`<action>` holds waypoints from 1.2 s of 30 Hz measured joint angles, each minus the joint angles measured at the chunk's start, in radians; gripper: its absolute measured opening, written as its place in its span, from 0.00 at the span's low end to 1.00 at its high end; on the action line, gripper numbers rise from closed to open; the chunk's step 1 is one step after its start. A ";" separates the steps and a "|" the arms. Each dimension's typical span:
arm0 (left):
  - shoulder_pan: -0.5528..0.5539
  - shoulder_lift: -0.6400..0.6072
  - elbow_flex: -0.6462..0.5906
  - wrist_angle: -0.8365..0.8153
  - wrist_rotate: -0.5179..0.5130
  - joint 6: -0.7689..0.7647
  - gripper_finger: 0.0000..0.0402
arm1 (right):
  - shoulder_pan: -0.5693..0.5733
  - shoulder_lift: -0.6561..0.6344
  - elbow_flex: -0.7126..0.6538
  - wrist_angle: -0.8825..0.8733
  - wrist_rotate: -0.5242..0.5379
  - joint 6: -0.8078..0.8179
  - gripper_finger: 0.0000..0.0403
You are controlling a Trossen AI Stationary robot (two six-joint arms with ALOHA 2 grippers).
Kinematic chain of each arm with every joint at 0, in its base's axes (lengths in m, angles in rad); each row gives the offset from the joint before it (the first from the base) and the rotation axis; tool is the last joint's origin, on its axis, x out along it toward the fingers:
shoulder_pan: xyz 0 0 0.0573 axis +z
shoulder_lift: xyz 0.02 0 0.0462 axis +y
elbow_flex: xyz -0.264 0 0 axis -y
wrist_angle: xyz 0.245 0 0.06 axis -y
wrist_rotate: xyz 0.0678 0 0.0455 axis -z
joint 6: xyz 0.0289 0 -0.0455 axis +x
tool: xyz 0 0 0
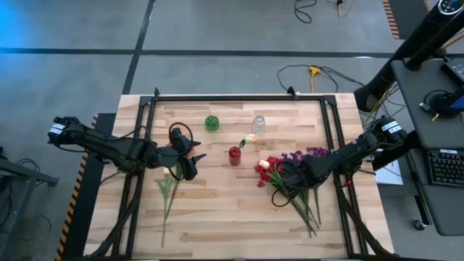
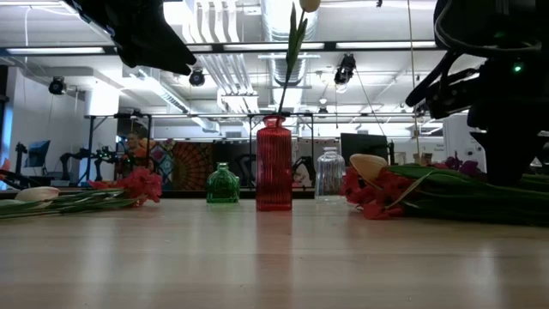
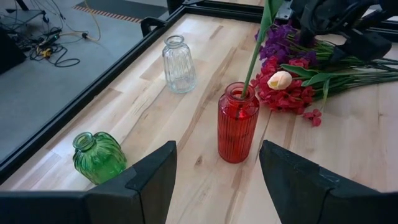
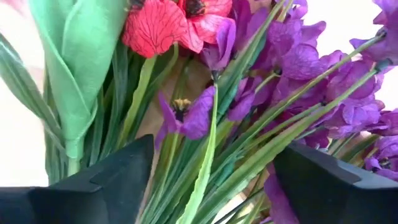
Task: Sort flowers into vase by color
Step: Put the purple flowers into the transparent vase
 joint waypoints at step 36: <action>0.000 0.000 0.000 0.006 -0.001 0.000 0.53 | 0.000 -0.092 -0.001 -0.033 0.031 0.089 0.08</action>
